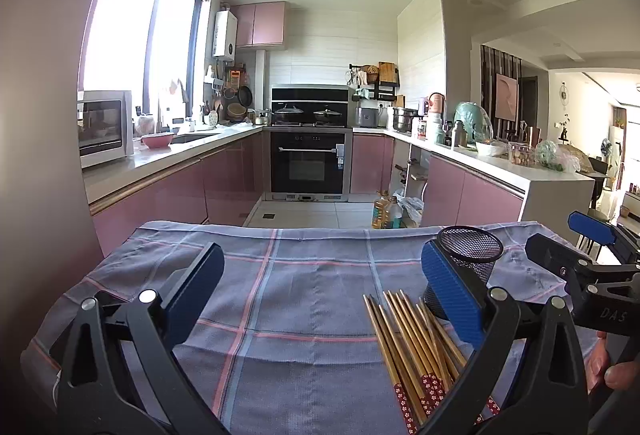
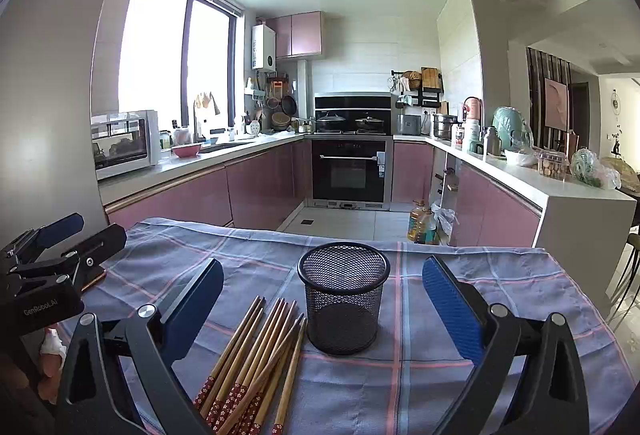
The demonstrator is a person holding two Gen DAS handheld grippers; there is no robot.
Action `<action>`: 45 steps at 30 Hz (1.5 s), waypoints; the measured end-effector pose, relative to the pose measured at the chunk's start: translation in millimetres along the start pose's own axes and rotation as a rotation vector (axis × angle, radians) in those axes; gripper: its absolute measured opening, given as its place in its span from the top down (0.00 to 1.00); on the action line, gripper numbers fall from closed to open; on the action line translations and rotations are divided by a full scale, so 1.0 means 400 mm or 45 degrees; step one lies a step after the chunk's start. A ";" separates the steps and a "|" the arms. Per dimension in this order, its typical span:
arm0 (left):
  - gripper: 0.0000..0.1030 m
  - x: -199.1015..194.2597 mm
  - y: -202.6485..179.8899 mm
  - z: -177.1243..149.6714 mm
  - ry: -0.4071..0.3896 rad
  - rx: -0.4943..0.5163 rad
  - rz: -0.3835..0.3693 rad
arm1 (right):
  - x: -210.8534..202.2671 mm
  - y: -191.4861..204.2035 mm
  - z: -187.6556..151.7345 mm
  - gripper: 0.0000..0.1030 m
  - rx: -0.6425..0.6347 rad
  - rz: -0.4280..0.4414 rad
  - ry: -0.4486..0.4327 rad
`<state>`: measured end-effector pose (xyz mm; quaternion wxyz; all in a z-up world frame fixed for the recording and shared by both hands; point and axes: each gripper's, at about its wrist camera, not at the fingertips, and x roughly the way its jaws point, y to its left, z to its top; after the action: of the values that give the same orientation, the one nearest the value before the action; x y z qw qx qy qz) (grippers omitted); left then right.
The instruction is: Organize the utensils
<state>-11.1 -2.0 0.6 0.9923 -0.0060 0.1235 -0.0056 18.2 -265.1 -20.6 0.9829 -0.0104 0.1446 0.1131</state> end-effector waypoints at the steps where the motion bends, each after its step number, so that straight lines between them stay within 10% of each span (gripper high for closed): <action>1: 0.05 0.001 -0.001 0.000 0.002 0.000 -0.001 | 0.000 -0.001 0.000 0.06 0.001 -0.002 -0.002; 45: 0.05 0.004 -0.002 -0.010 0.052 -0.048 0.015 | -0.022 0.006 -0.005 0.06 0.002 -0.128 -0.032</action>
<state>-10.4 -3.0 -3.9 0.9893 -0.0240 0.1437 0.0025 8.7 -264.6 -19.9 0.9891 -0.0155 0.1317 0.0637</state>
